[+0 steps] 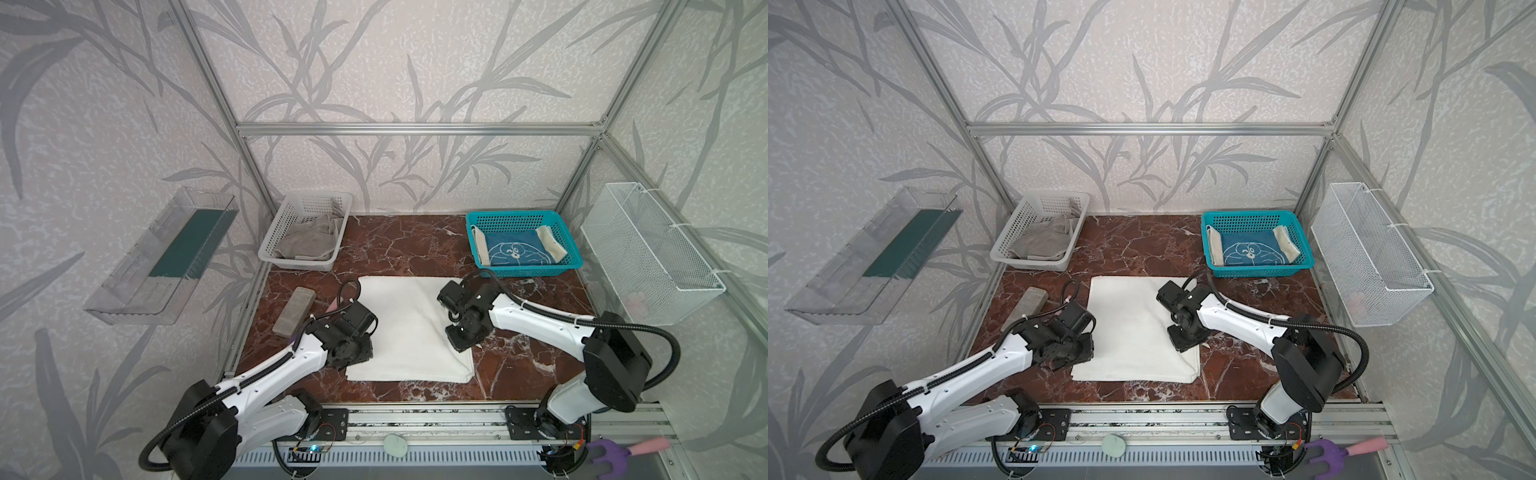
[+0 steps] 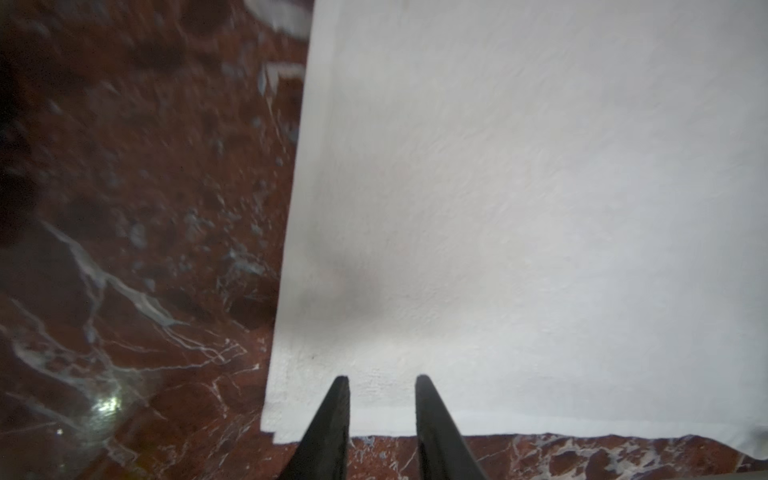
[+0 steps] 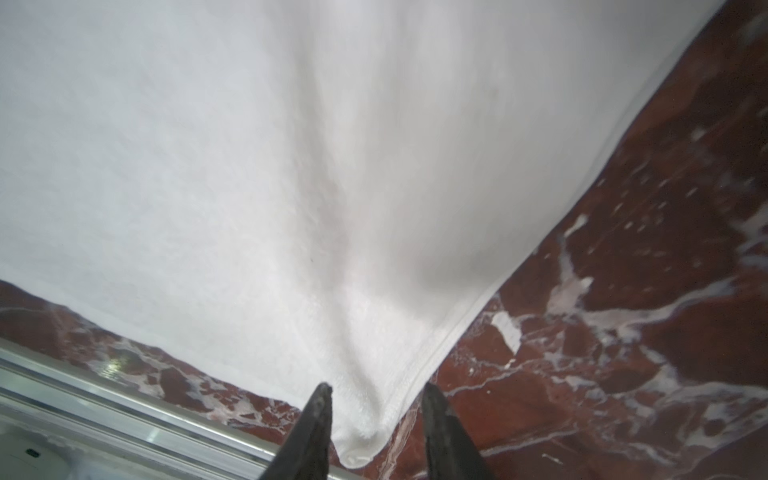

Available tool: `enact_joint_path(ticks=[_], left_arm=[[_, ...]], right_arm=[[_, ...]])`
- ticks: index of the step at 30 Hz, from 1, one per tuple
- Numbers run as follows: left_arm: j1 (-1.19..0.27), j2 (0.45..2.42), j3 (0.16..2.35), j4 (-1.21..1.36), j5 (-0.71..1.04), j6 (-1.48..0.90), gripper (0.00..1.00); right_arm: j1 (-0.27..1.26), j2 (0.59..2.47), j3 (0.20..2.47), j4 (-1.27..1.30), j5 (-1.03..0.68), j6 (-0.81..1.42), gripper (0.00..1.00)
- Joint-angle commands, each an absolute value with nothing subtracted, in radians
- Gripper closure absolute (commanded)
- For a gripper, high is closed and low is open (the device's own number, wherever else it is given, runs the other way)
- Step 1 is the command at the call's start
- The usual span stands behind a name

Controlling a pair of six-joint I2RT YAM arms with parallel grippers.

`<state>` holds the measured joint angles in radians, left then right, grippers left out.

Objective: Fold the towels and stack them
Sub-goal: 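Move both grippers to the towel's far corners and grasp them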

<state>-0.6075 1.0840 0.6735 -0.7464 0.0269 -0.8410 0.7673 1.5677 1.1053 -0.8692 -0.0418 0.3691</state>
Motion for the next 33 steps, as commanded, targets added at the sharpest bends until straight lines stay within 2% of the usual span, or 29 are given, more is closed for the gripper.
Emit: enact_joint_path(ticks=[1,5,7,11,14,18,27,30,33], left_arm=[[-0.494,1.1,0.803,-0.77,-0.011,-0.729,0.6],[-0.324,1.206,0.883,-0.635,0.081,-0.61,0.49],[-0.25,1.303,0.925,-0.543,0.15,-0.554,0.47],[-0.175,1.532,1.05,-0.443,0.25,-0.518,0.5],[-0.157,1.675,1.141,-0.403,0.262,-0.494,0.5],[-0.138,1.788,1.163,-0.277,0.308,-0.498,0.48],[-0.119,1.927,1.213,-0.255,0.292,-0.474,0.46],[-0.118,1.949,1.221,-0.253,0.308,-0.474,0.5],[-0.118,1.955,1.218,-0.249,0.312,-0.475,0.56]], right_arm=[[0.687,1.576,1.187,-0.89,-0.053,0.281,0.61],[0.6,1.619,1.258,-0.853,-0.071,0.253,0.6],[0.562,1.657,1.275,-0.793,-0.061,0.261,0.62],[0.522,1.723,1.266,-0.628,0.006,0.302,0.84],[0.5,1.79,1.291,-0.561,0.055,0.317,0.89],[0.465,1.863,1.34,-0.523,0.05,0.313,0.86],[0.408,2.005,1.439,-0.548,0.058,0.295,0.78],[0.39,2.029,1.462,-0.563,0.06,0.292,0.77],[0.374,2.048,1.479,-0.565,0.048,0.286,0.72]])
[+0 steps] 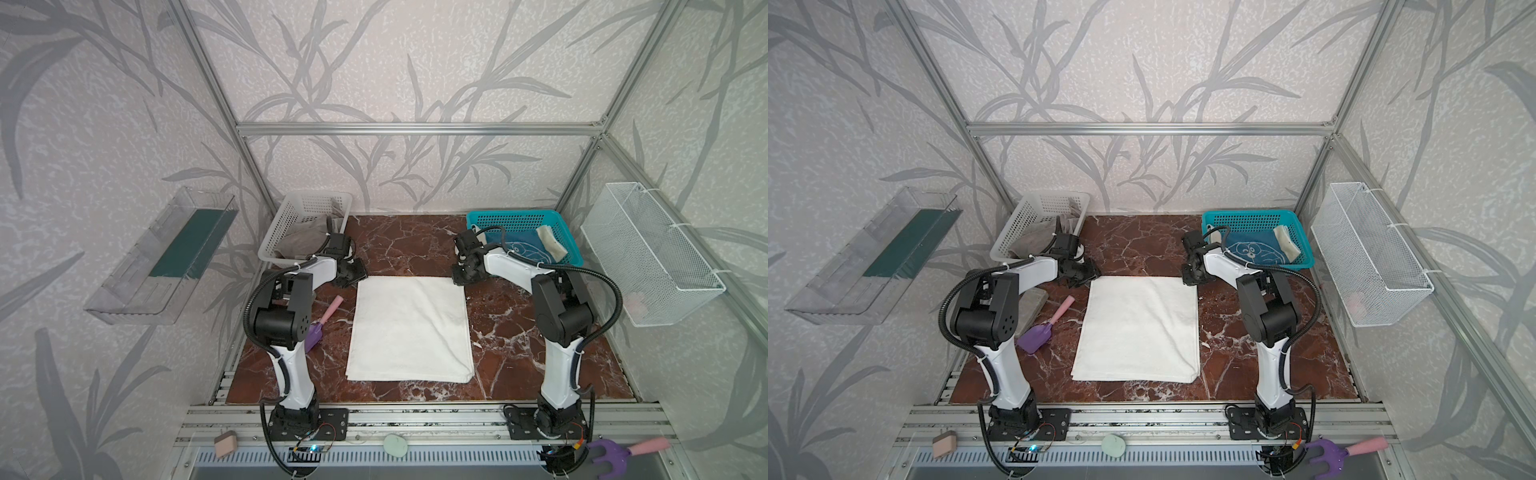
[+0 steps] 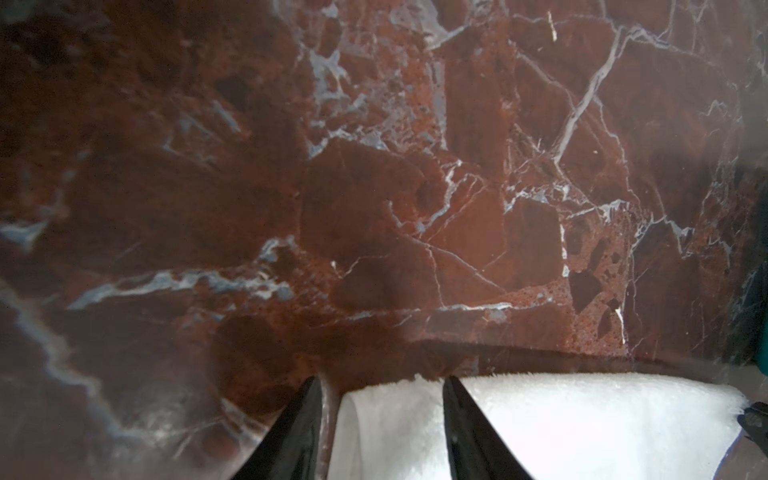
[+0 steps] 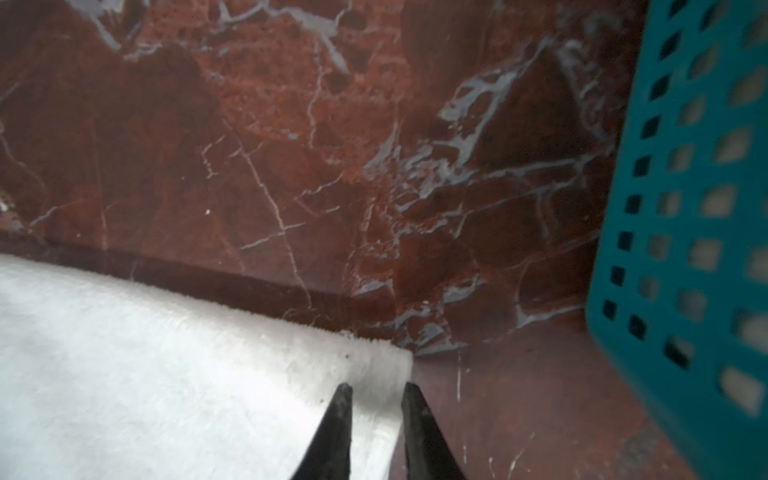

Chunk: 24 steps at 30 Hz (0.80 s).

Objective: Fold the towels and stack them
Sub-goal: 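Move both grippers to the towel's far corners and grasp them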

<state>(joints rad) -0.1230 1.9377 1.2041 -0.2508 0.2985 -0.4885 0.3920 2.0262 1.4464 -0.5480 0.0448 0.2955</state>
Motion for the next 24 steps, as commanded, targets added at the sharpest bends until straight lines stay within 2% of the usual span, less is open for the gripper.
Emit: enact_joint_path(ticks=[1,9,11,16,21,24], left_arm=[[-0.115,1.957,1.218,-0.246,0.313,-0.477,0.58],[-0.106,1.956,1.218,-0.245,0.348,-0.493,0.66],[-0.107,1.95,1.217,-0.255,0.354,-0.493,0.64],[-0.106,1.937,1.22,-0.301,0.361,-0.488,0.5],[-0.103,1.926,1.207,-0.311,0.361,-0.49,0.5],[-0.098,1.93,1.208,-0.302,0.365,-0.49,0.54]], right_arm=[[0.369,2.055,1.488,-0.567,0.044,0.285,0.7],[0.364,2.083,1.539,-0.616,-0.008,0.29,0.65],[0.364,2.071,1.523,-0.618,-0.015,0.297,0.63],[0.361,2.039,1.477,-0.626,-0.012,0.308,0.58],[0.36,2.026,1.462,-0.633,-0.043,0.326,0.57],[0.36,2.038,1.467,-0.626,-0.06,0.327,0.59]])
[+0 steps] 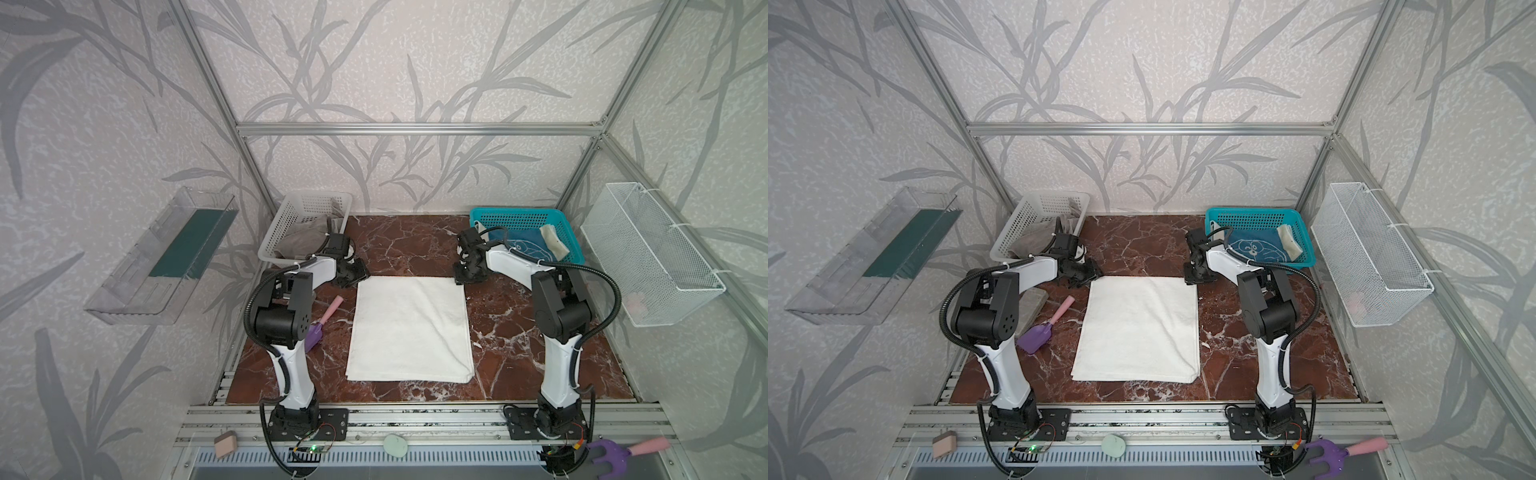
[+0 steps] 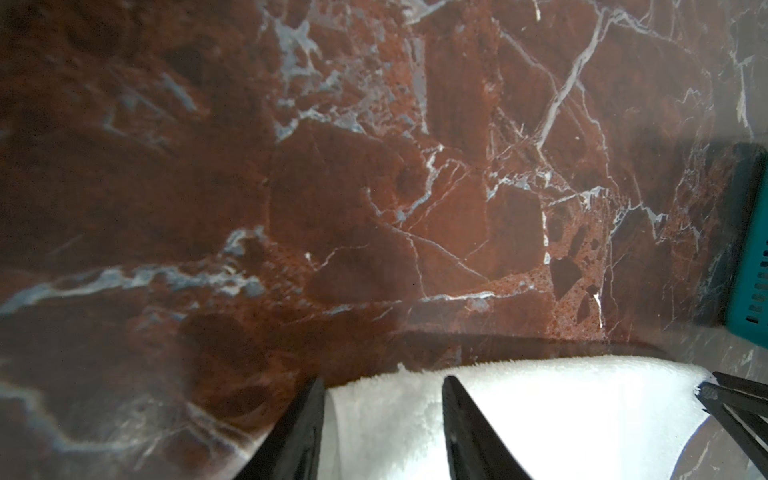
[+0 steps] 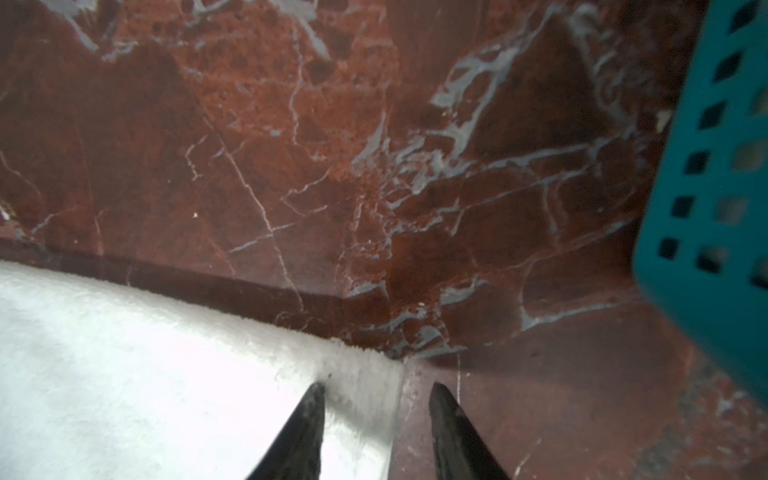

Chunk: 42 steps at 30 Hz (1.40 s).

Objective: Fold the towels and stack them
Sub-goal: 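Move both grippers to the towel's far corners and grasp them, then lift the far edge with both grippers and fold it toward the robot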

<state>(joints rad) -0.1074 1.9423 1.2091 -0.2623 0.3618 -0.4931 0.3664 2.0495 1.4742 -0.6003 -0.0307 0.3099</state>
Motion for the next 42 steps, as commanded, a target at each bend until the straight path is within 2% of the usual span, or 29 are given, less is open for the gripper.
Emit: enact_joint_path(ticks=[1,3,6,13,14,25,35,42], left_arm=[[-0.096,1.931,1.21,-0.298,0.366,-0.492,0.55],[-0.09,1.937,1.213,-0.293,0.36,-0.5,0.55],[-0.082,1.94,1.213,-0.282,0.36,-0.505,0.57],[-0.071,1.874,1.163,-0.205,0.345,-0.509,0.97],[-0.07,1.859,1.15,-0.19,0.341,-0.509,1.0],[-0.07,1.606,0.956,0.11,0.397,-0.507,1.0],[-0.097,1.301,0.884,0.168,0.466,-0.507,1.0],[-0.175,0.964,0.829,0.049,0.386,-0.427,1.0]], right_arm=[[0.36,2.046,1.475,-0.627,-0.066,0.327,0.63],[0.361,2.061,1.489,-0.628,-0.083,0.331,0.72],[0.362,2.068,1.485,-0.61,-0.098,0.342,0.79],[0.361,2.028,1.508,-0.587,-0.095,0.309,1.0],[0.362,2.01,1.506,-0.585,-0.091,0.307,1.0],[0.362,1.636,1.275,-0.459,-0.062,0.265,1.0],[0.371,1.241,1.167,-0.446,-0.047,0.274,1.0],[0.414,0.974,1.169,-0.594,-0.026,0.282,1.0]])
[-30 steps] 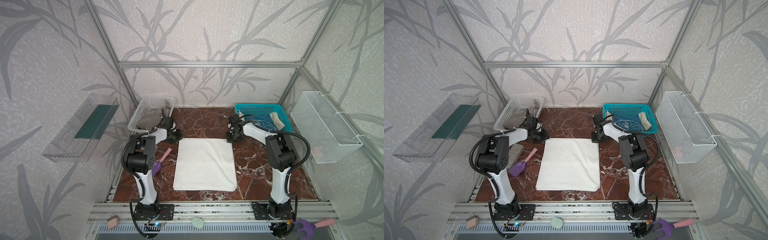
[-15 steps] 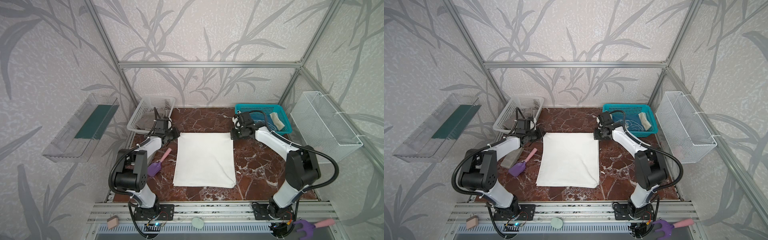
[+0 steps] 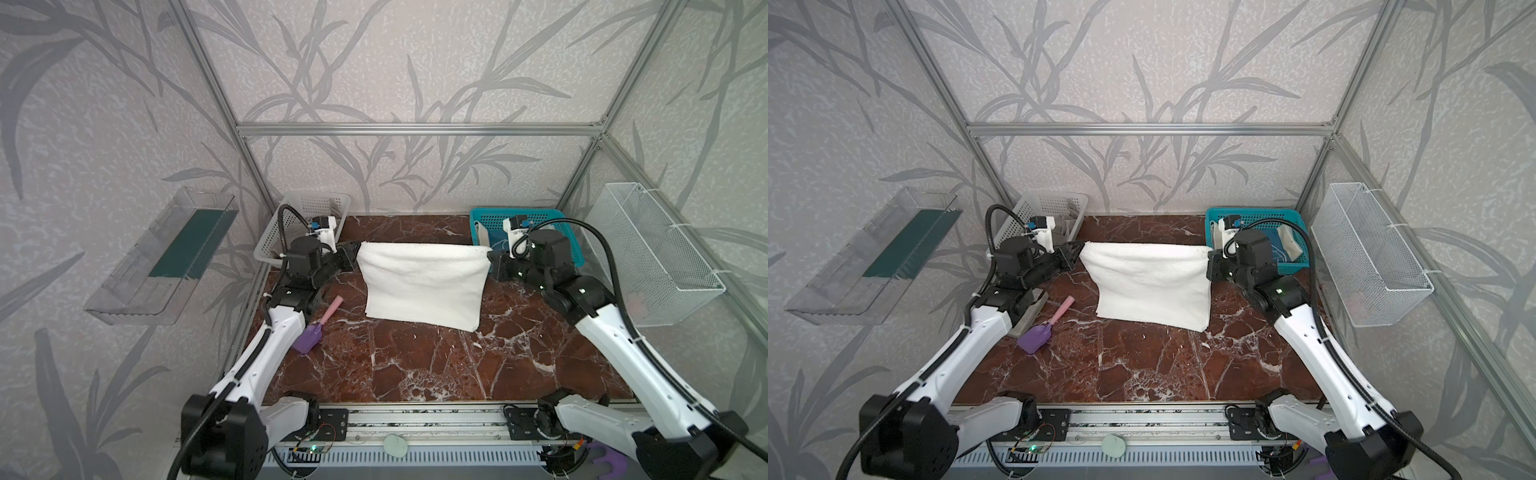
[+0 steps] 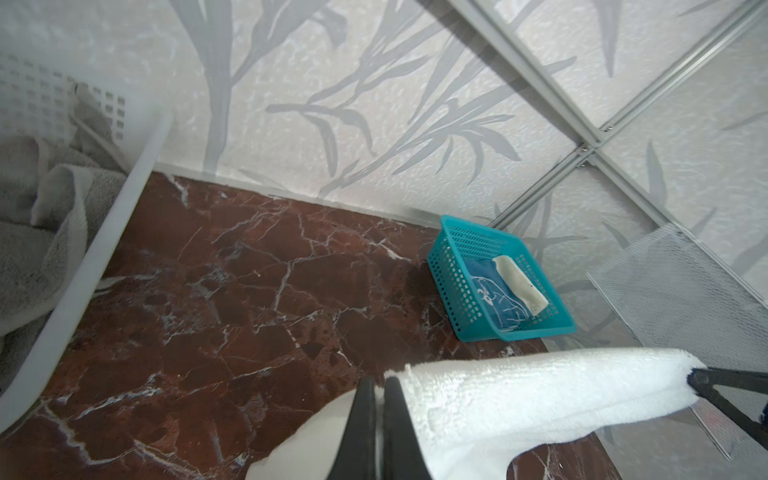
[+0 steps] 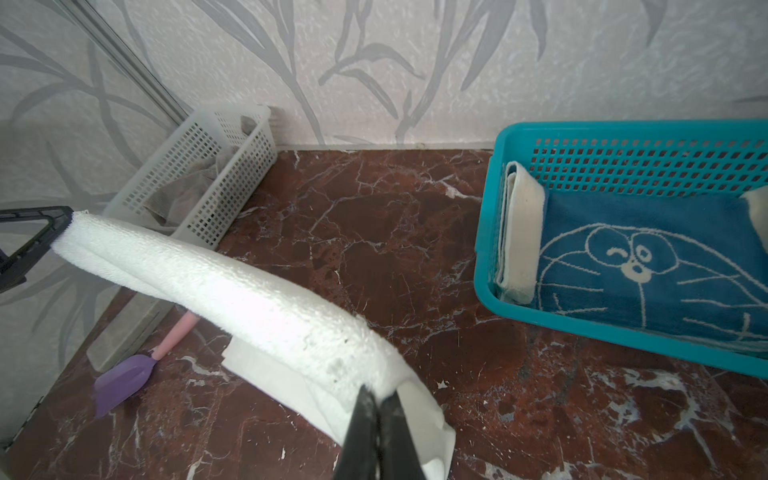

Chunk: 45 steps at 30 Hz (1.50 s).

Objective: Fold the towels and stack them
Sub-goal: 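Lift the far edge with both grippers and fold it toward the robot, then lay the folded edge down onto the towel's near half with both grippers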

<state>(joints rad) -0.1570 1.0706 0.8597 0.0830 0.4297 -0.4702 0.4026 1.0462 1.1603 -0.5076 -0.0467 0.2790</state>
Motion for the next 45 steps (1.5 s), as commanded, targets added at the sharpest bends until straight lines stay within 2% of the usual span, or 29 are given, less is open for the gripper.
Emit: enact_joint_path(ticks=[1,7,16,20,26,30,36,40,45], left_arm=[[-0.183,0.91,0.823,0.024,0.366,-0.425,1.0],[-0.212,0.701,0.883,-0.177,0.31,-0.434,1.0],[-0.215,0.601,0.971,-0.426,0.247,-0.497,1.0],[-0.215,0.696,0.983,-0.561,0.193,-0.47,1.0],[-0.193,0.869,0.871,-0.399,0.154,-0.475,1.0],[-0.142,1.121,0.865,-0.249,0.185,-0.445,1.0],[-0.101,1.519,0.962,-0.002,0.254,-0.433,1.0],[-0.086,1.674,1.05,0.099,0.293,-0.431,1.0],[-0.067,1.706,1.101,0.045,0.311,-0.396,1.0]], right_arm=[[0.418,0.944,1.183,-0.623,-0.029,0.282,1.0],[0.432,0.832,1.278,-0.785,-0.048,0.29,1.0],[0.433,0.809,1.384,-0.9,-0.058,0.288,1.0],[0.433,0.903,1.309,-0.857,-0.054,0.272,1.0],[0.396,1.177,1.197,-0.61,-0.133,0.244,1.0],[0.351,1.446,1.209,-0.414,-0.181,0.209,1.0],[0.343,1.758,1.273,-0.199,-0.03,0.098,1.0],[0.323,1.84,1.327,-0.146,-0.024,0.071,1.0],[0.308,1.84,1.352,-0.174,-0.064,0.05,1.0]])
